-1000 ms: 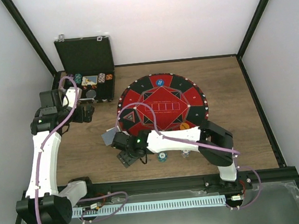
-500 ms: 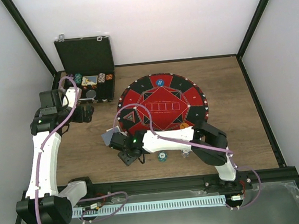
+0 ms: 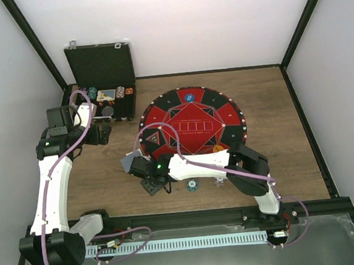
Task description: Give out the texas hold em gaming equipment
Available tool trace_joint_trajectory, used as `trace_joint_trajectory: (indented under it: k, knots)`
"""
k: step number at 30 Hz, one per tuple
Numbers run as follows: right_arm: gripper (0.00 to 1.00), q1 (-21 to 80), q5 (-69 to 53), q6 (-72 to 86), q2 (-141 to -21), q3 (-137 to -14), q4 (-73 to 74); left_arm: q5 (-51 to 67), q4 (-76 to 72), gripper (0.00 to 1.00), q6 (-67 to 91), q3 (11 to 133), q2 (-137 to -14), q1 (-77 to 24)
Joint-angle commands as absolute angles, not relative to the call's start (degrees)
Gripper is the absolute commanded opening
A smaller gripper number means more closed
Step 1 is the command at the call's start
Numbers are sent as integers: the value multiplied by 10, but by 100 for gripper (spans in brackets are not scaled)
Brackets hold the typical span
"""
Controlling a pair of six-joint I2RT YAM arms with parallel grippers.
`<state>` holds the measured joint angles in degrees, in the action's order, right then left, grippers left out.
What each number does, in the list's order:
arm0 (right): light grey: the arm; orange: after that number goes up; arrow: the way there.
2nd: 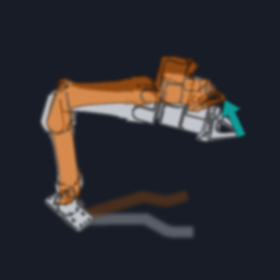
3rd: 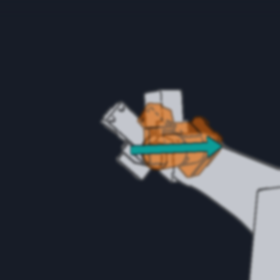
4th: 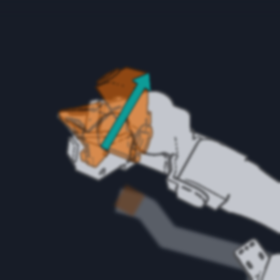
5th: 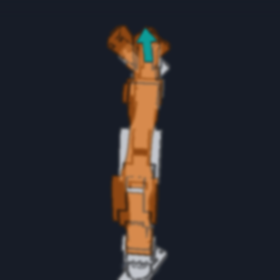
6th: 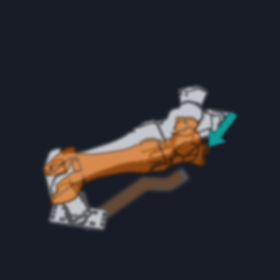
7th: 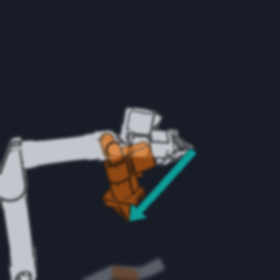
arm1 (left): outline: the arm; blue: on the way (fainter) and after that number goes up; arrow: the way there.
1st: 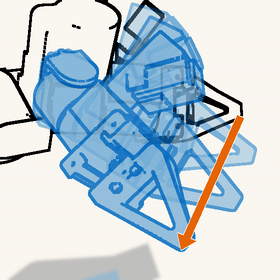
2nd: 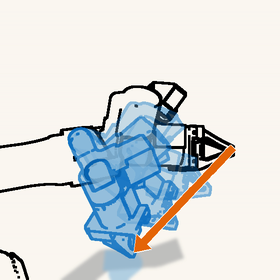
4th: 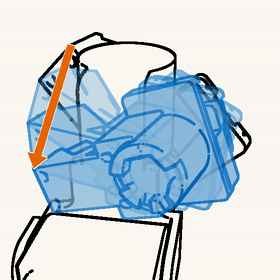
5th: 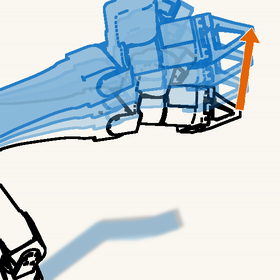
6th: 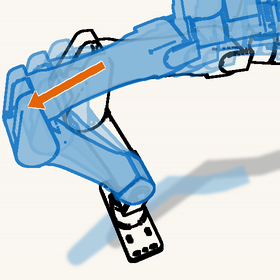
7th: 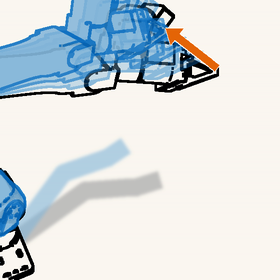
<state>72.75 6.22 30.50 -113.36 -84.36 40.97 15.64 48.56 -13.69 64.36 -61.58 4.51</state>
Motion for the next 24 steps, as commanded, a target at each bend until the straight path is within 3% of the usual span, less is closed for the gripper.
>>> trace_joint_trajectory:
  k: [1,10,18,24]
  knots:
    - [21,728,77,304,-1135,-874,420,154,477,100,-136,646,-607,48]
    - [13,709,122,296,-1111,-915,459,163,480,100,-136,652,-608,49]
    - [11,598,82,255,-1091,-893,424,165,483,100,-133,653,-610,48]
    - [8,525,70,224,-1140,-913,408,174,490,100,-134,661,-608,49]
